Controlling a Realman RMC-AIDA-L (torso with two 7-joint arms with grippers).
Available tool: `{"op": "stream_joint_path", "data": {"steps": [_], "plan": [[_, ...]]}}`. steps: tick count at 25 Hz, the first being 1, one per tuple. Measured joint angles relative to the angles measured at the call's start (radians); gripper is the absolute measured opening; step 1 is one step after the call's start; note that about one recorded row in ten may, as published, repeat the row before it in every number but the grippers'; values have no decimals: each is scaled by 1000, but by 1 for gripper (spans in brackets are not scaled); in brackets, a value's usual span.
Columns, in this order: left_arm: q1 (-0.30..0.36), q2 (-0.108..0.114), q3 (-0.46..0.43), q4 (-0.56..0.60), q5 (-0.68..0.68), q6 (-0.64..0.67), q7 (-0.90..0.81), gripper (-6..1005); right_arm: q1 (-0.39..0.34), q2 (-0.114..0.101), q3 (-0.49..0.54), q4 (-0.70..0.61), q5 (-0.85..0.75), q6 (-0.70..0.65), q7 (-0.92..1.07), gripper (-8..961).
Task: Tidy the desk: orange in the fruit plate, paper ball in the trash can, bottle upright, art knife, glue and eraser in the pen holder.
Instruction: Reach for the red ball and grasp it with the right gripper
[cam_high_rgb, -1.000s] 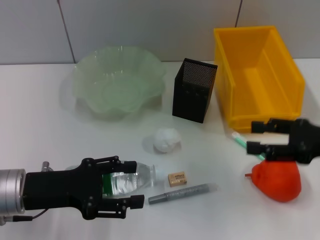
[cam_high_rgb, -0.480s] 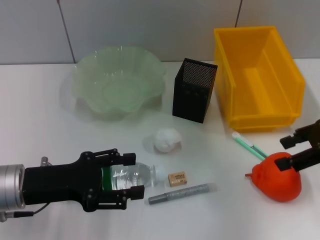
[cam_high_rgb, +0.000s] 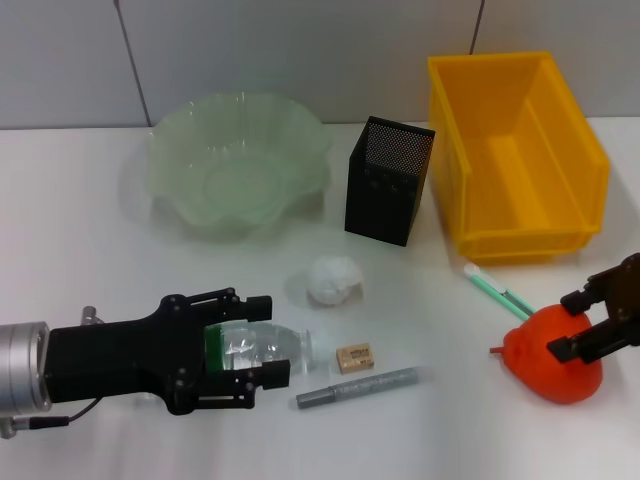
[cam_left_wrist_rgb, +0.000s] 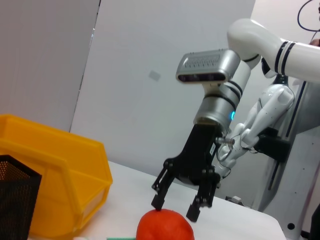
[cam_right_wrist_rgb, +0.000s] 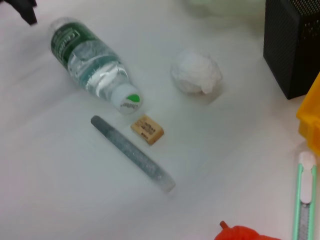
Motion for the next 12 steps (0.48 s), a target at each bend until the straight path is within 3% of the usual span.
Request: {"op": "stream_joint_path", "data": {"steps": [1,6,10,12], "plan": [[0,0,-5,0,0,0,0,828,-5,15,-23,1,-20,32,-2,723],[-1,1,-7,0,-1,0,-1,828,-20,38,-68,-4,-38,86,-2,710],[1,2,-8,0,-1,1,-1,828,-25,41,-74,-8,-45,112,-2,700],[1,3,-8,0,-1,2,-1,828,-25,41,-74,-8,-46,114,-2,613]]}}
